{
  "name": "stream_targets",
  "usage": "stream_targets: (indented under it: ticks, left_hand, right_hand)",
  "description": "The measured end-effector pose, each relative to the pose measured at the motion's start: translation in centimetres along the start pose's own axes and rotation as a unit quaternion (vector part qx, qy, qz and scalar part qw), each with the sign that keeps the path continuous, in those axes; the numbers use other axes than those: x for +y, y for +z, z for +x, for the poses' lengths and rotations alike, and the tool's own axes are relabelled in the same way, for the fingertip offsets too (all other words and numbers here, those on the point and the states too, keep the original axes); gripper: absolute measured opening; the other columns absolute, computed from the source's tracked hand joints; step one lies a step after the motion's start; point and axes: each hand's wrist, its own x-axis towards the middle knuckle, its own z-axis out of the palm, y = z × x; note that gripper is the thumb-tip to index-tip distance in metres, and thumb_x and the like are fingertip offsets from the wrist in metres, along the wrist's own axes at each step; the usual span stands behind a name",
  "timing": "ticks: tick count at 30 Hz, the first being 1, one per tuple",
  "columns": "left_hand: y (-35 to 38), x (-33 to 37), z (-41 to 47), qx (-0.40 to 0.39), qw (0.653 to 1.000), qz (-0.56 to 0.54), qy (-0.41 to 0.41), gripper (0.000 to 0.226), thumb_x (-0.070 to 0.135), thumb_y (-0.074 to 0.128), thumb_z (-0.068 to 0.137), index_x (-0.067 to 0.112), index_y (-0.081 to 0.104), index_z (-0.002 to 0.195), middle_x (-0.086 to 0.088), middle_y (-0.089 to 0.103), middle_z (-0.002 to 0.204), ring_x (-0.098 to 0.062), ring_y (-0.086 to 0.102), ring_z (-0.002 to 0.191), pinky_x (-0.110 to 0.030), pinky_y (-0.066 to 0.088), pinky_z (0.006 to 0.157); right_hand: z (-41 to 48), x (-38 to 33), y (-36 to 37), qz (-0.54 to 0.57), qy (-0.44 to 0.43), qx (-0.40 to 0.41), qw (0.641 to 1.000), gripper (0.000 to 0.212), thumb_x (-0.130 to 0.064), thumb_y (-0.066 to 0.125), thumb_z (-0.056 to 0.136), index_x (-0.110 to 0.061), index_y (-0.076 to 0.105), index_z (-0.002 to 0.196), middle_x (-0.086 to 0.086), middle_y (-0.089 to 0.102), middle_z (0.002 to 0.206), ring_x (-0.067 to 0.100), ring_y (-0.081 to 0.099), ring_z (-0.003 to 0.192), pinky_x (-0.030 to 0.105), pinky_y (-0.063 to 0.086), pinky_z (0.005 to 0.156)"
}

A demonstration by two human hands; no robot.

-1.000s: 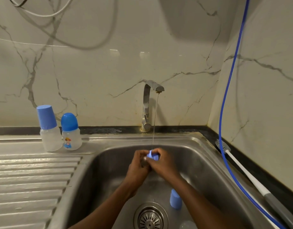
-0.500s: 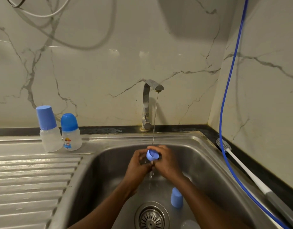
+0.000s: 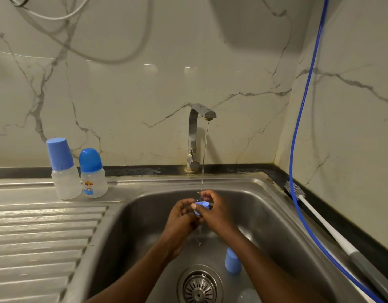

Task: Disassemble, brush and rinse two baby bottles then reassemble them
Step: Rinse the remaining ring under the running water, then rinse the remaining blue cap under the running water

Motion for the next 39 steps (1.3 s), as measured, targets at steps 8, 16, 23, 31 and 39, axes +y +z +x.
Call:
stream_targets:
  ticks: [8,16,23,31,39]
  left_hand:
    - [-0.2,0.4,0.2,0.045,0.999,-0.009,0.017,0.043,-0.010,0.056,0.090,0.014,0.049,0.124,-0.013,0.067,0.112,-0.028,0.070,0.093,-0.038,0.059,0.079]
    - [-3.0,-0.4,0.8,0.140,0.941,0.298,0.080,0.059,-0.016,0.056,0.081,0.025,0.048,0.123,0.000,0.053,0.117,-0.021,0.060,0.100,-0.026,0.053,0.067]
    - [-2.3,-0.9,0.5,0.045,0.890,0.433,0.136,0.050,-0.009,0.060,0.078,0.023,0.056,0.118,0.005,0.057,0.115,-0.013,0.058,0.103,-0.035,0.056,0.088]
    - [-2.7,-1.0,0.8,0.050,0.895,0.424,0.130,0.049,-0.009,0.058,0.082,0.021,0.054,0.121,0.003,0.055,0.120,-0.016,0.058,0.107,-0.036,0.055,0.091]
    - [-2.4,-1.4,0.9,0.013,0.880,0.462,0.109,0.056,-0.008,0.058,0.081,0.020,0.051,0.130,0.003,0.055,0.117,-0.016,0.056,0.108,-0.037,0.054,0.090]
  right_hand:
    - [0.1,-1.2,-0.3,-0.016,-0.042,0.003,0.999,0.048,-0.011,0.075,0.081,-0.017,0.058,0.126,-0.001,0.059,0.119,0.014,0.059,0.108,0.028,0.055,0.088]
    - [0.0,-0.6,-7.5,-0.169,0.197,0.078,0.963,0.027,-0.018,0.072,0.079,-0.013,0.058,0.101,0.007,0.061,0.103,0.025,0.062,0.092,0.028,0.045,0.073]
    - [-1.5,-2.5,-9.7,-0.506,0.250,-0.179,0.806,0.024,-0.024,0.074,0.074,-0.017,0.059,0.057,-0.004,0.061,0.052,0.013,0.061,0.069,0.022,0.047,0.072]
    - [-4.2,-0.1,-8.7,-0.518,0.279,-0.262,0.765,0.038,-0.022,0.075,0.083,-0.006,0.065,0.115,0.010,0.063,0.126,0.023,0.062,0.116,0.031,0.050,0.098]
    - [-5.5,1.9,-7.5,-0.516,0.304,-0.289,0.747,0.046,-0.022,0.068,0.090,-0.005,0.055,0.132,0.008,0.058,0.135,0.019,0.056,0.123,0.026,0.045,0.101]
